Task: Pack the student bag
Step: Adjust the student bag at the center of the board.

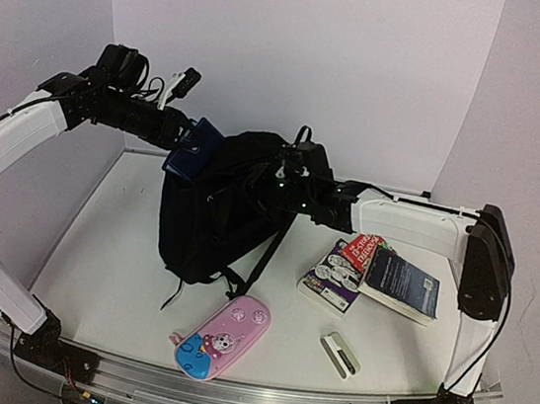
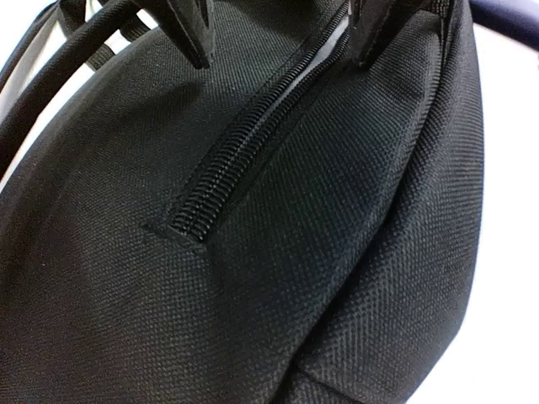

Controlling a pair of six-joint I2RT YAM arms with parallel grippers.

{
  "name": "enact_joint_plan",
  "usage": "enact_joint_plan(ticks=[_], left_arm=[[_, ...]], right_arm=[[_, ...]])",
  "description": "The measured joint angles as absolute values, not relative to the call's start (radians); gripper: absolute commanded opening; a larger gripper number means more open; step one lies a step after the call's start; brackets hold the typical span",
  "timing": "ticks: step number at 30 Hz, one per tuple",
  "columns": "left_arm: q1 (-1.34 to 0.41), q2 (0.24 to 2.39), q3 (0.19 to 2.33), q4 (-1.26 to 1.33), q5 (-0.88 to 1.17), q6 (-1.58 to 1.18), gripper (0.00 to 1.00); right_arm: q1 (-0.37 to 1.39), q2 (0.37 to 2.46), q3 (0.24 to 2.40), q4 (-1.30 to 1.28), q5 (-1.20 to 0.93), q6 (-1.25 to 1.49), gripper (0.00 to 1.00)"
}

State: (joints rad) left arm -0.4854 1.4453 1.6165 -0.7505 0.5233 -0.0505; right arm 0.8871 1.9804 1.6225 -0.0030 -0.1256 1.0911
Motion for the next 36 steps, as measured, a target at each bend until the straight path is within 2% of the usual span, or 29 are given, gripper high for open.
enact_joint_plan(ticks=[24, 28, 36], left_arm=[[-0.481, 1.433, 1.516, -0.689, 0.503, -0.045, 0.00], [-0.481, 1.433, 1.515, -0.689, 0.502, -0.041, 0.00], [-0.482, 1.424, 1.509, -0.690, 0.503, -0.034, 0.00]], right_arm=[[0.889, 2.105, 1.661, 0.036, -0.120, 1.120, 0.49], [0.889, 2.112, 1.665, 0.034, -0.117, 1.123, 0.38], [0.893, 2.112, 1.668, 0.034, -0.110, 1.126, 0.04]])
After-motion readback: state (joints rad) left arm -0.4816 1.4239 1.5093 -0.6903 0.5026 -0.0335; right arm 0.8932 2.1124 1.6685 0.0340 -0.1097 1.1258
